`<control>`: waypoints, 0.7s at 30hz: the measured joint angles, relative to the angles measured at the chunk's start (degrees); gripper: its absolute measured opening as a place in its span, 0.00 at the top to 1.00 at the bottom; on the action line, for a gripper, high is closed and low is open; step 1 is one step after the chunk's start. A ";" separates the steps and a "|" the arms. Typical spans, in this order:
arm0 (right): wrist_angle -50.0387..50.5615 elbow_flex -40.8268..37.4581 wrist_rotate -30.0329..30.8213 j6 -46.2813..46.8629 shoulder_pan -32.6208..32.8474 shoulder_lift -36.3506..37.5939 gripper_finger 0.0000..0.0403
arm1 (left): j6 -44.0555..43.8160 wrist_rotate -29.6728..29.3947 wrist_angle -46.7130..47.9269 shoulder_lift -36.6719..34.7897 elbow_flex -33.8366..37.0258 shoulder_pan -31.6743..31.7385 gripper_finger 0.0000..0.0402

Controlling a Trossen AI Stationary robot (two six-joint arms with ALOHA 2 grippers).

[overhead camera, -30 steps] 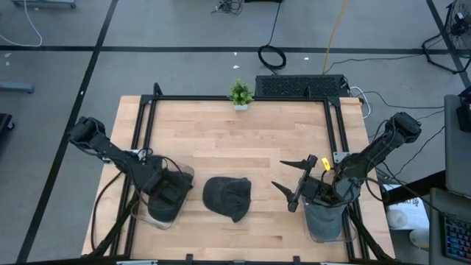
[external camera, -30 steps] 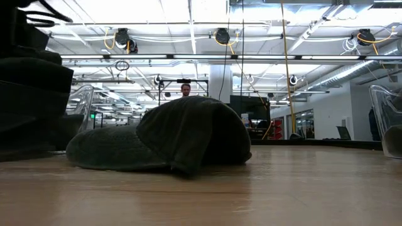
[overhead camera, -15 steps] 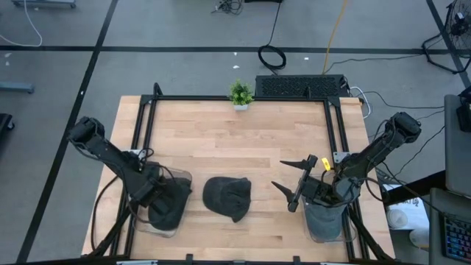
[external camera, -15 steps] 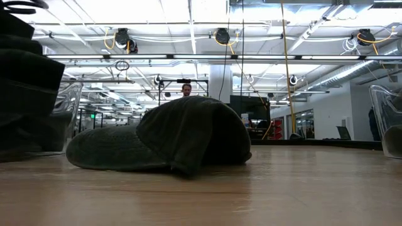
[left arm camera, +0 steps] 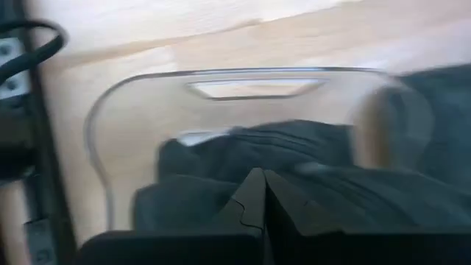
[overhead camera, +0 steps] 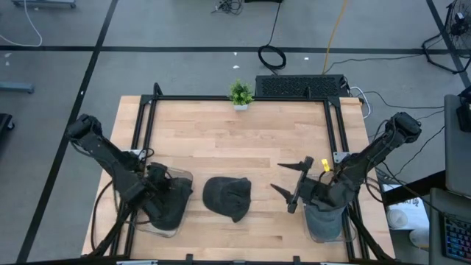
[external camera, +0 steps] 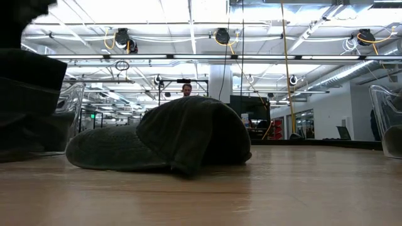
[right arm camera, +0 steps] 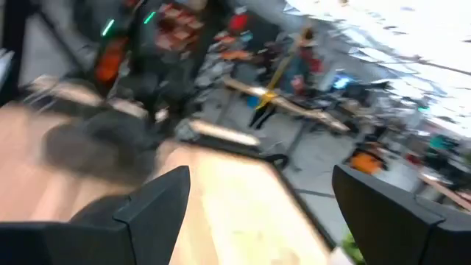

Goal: Pick & Place hat
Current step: Put the black cap into the left transparent bin

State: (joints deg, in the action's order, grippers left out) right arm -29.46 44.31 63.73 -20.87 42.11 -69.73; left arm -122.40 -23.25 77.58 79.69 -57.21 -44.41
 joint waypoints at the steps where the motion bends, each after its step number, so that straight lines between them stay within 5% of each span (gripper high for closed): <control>1: 2.73 0.00 -1.68 1.55 -0.33 0.00 0.21 | 0.99 -1.29 -0.05 -0.30 -1.15 -0.58 0.99; 6: 11.67 0.00 -18.89 7.89 -1.82 -1.78 0.21 | 8.61 -16.82 -1.41 -0.36 -7.39 -4.17 1.00; 11: 14.39 0.00 -20.81 8.01 -2.01 -10.95 0.21 | 24.22 -34.96 -8.97 -0.36 -12.12 -7.10 0.97; 16: 17.05 2.49 -22.09 2.03 -3.50 -22.92 0.21 | 36.72 -36.73 -16.05 -0.40 -14.45 -5.79 0.91; 21: 32.44 13.76 -25.80 1.61 -7.50 -30.55 0.21 | 41.57 -36.69 -17.72 -0.55 -14.58 -2.33 0.77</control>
State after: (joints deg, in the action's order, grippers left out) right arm 2.98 58.08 37.92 -19.26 34.61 -100.29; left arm -80.83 -59.94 59.86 79.13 -71.79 -46.74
